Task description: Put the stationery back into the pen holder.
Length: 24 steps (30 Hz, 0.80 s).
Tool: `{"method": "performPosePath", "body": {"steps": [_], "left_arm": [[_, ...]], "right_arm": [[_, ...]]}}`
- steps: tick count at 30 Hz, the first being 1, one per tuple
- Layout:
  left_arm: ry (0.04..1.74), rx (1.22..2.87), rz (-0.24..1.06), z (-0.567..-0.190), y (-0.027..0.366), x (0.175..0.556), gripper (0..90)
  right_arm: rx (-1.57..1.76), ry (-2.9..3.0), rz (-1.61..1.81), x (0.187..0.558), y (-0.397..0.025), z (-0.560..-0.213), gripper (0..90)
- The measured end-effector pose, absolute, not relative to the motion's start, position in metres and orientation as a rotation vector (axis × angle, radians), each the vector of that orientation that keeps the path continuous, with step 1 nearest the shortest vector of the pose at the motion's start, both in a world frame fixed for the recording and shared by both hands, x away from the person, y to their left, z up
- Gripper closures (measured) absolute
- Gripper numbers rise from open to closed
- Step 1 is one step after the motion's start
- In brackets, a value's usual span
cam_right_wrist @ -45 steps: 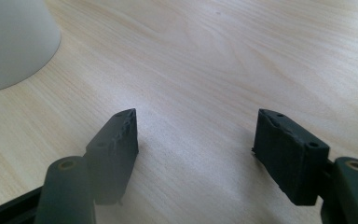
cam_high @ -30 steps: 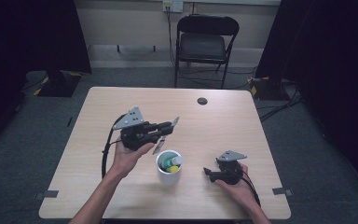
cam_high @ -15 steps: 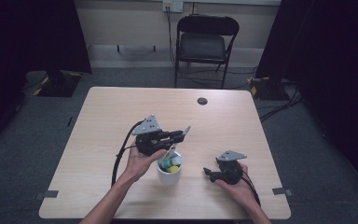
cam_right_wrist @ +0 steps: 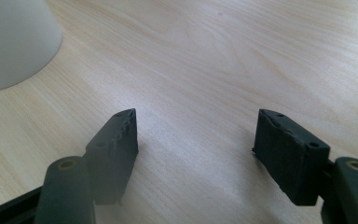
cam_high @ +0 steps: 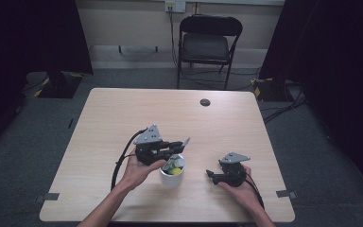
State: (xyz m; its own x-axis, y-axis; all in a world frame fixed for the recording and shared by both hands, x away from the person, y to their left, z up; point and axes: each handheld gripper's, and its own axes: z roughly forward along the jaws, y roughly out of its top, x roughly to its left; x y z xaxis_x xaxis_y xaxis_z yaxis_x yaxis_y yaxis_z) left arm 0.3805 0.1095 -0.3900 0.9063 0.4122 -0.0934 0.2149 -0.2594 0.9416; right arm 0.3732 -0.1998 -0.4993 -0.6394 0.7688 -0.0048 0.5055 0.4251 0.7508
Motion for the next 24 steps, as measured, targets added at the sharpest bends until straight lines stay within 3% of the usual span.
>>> {"method": "performPosePath", "body": {"steps": [24], "left_arm": [[0.507,1.949,0.159,-0.414,0.143,0.372,79.3]], "right_arm": [[1.089,2.338,1.055,0.374,-0.2,-0.499,29.5]]}}
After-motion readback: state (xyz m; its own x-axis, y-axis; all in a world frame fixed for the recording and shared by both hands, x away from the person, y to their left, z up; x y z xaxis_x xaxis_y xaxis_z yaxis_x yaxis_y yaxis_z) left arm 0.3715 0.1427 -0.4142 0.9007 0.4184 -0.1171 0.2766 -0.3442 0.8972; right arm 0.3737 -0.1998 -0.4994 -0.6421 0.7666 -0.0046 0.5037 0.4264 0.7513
